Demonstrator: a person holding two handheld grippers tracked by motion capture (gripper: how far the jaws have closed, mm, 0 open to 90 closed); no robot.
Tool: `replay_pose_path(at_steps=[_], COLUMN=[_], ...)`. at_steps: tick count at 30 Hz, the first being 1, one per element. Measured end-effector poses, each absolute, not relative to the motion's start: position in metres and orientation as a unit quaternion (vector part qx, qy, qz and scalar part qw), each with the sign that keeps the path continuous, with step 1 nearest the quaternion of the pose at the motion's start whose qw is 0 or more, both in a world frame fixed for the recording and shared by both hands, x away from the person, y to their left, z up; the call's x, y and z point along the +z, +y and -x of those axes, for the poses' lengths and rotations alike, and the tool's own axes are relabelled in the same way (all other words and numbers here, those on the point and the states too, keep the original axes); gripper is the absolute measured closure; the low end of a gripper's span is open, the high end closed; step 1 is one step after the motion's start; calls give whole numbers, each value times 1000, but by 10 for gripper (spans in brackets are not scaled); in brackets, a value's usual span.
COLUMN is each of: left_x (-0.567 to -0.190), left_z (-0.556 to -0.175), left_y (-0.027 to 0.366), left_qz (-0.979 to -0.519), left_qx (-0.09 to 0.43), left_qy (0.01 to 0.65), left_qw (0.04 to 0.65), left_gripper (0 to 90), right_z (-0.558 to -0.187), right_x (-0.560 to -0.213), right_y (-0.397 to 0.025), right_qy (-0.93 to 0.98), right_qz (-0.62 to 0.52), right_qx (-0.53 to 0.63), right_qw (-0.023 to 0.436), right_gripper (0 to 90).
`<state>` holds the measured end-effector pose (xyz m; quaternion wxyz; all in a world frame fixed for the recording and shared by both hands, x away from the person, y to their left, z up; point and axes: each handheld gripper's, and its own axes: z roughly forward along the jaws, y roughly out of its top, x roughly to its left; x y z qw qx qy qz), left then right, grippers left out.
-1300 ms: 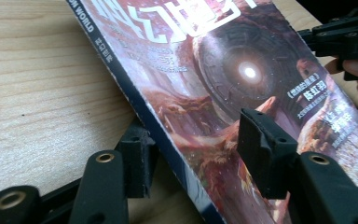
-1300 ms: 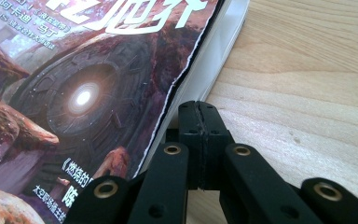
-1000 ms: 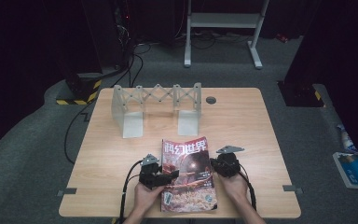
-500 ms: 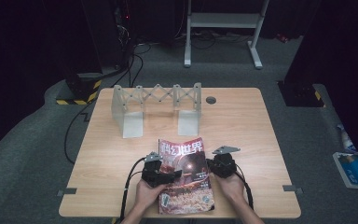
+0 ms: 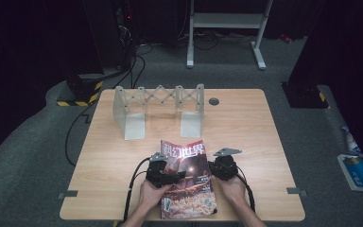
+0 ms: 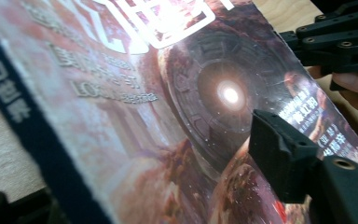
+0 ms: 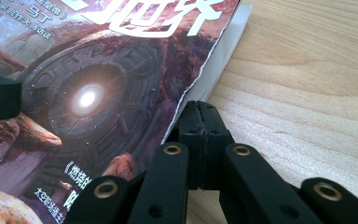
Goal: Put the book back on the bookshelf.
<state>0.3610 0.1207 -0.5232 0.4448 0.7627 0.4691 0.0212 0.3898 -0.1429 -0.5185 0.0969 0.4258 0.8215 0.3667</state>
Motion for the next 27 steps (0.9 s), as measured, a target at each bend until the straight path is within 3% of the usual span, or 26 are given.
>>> replay_pose_path(at_steps=[13,27], left_x=[-518,-515], left_z=[-366,-361], left_y=[122,123], left_qz=[-769,-754], left_qx=[13,13], left_qy=[487,503], left_qw=[413,423], left_gripper=[581,702], right_z=[-389,-386], right_x=[-519,-519], right_y=[-143,-144], right_qy=[821,819], right_qz=[-425,-424], right_qx=[369,373], right_qw=[95,97], right_gripper=[887,870])
